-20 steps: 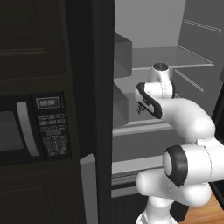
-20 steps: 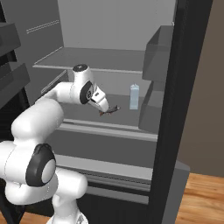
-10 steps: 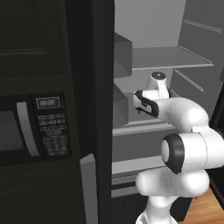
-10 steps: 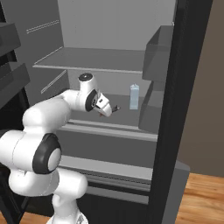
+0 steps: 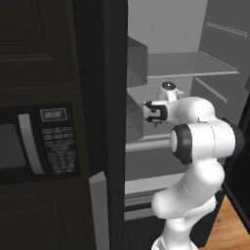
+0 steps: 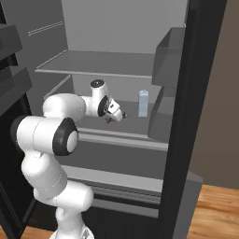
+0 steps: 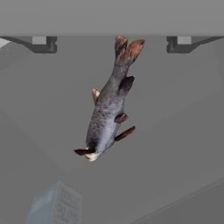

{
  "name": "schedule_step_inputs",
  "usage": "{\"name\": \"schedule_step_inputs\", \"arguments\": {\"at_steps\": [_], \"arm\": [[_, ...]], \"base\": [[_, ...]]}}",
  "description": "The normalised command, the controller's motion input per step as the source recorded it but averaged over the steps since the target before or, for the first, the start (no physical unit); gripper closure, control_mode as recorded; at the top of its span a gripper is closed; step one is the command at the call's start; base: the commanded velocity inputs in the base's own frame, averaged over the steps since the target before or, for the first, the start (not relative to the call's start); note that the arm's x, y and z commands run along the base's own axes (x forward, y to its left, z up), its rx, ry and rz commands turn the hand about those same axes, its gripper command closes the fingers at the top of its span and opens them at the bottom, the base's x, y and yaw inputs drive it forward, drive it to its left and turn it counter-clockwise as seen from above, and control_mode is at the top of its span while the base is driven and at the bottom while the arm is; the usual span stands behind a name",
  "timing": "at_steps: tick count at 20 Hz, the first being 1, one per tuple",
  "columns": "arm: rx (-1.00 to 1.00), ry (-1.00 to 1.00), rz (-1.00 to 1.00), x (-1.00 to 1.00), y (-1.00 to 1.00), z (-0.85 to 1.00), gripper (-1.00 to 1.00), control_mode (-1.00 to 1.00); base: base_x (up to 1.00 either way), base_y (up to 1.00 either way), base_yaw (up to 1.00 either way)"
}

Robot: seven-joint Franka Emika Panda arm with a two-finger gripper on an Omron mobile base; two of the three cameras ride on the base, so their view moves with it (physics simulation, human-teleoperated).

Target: Take the fish out of the fridge, briefly rinse it in the sink, and place it on the tray next to the sink.

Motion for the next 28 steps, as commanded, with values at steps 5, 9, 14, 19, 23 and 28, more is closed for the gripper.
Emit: {"name": "schedule_step_inputs", "arguments": {"at_steps": [5,9,14,19,23,28], "arm": [[0.00,0.00,0.00,0.25,0.00,-0.46,-1.00,-1.00],[0.00,0.00,0.00,0.17,0.00,-0.39,-1.00,-1.00],[0.00,0.00,0.00,0.45,0.00,-0.19,-1.00,-1.00],[0.00,0.00,0.00,0.23,0.00,-0.37,1.00,-1.00],[-0.02,0.00,0.00,-0.06,0.00,-0.14,1.00,-1.00],[0.00,-0.01,-0.01,-0.62,0.00,-0.07,1.00,-1.00]], "base": [[0.00,0.00,0.00],[0.00,0.00,0.00],[0.00,0.00,0.00],[0.00,0.00,0.00],[0.00,0.00,0.00],[0.00,0.00,0.00]]}}
